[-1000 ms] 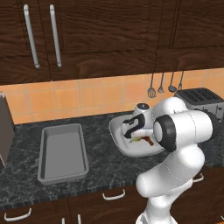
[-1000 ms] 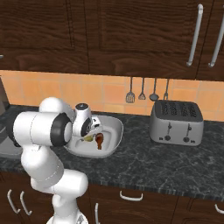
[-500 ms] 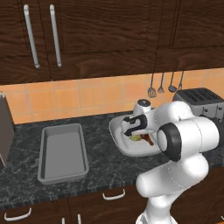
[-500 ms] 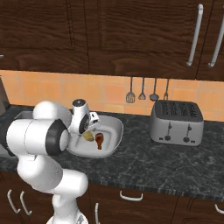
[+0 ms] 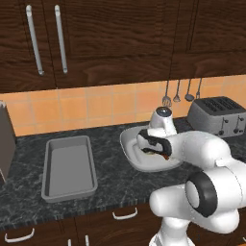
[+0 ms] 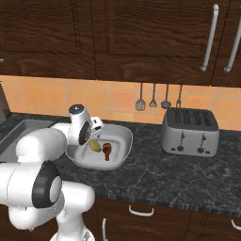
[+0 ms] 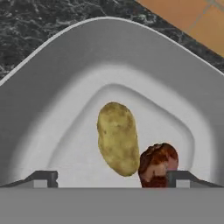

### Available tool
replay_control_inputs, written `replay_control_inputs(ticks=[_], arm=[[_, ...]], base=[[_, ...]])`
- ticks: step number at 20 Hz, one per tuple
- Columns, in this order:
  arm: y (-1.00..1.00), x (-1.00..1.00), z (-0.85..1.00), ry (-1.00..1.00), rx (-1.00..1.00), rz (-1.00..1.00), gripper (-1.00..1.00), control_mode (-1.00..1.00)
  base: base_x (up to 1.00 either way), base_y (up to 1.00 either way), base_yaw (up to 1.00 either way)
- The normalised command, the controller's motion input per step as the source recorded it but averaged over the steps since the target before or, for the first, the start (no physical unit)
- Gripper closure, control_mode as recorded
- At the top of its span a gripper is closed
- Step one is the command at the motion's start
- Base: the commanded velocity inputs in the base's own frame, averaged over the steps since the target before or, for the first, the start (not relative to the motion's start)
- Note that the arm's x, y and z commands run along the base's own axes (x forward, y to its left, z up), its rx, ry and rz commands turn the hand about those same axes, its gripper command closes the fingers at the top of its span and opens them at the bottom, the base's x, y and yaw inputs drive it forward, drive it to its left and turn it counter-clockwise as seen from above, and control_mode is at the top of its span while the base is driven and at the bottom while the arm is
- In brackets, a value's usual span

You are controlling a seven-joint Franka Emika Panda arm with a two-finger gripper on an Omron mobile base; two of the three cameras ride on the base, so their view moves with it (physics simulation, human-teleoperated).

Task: Place one potato and one chicken drumstick in each tupperware on the nearby counter, to pack two identical lunches.

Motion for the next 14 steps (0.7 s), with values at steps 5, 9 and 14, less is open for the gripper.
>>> replay_control_inputs(ticks=[5,9,14], arm=[[0.0,-1.0,0.69,-0.21,0.01,-0.14,-1.0,-1.0],[0.0,-1.0,0.92,-0.17,0.2,-0.16,-1.0,-1.0],[-0.03,-1.0,0.73,-0.04,0.29,-0.22,-1.0,-1.0]], base=[[0.0,0.0,0.0],[0.0,0.0,0.0],[0.0,0.0,0.0]])
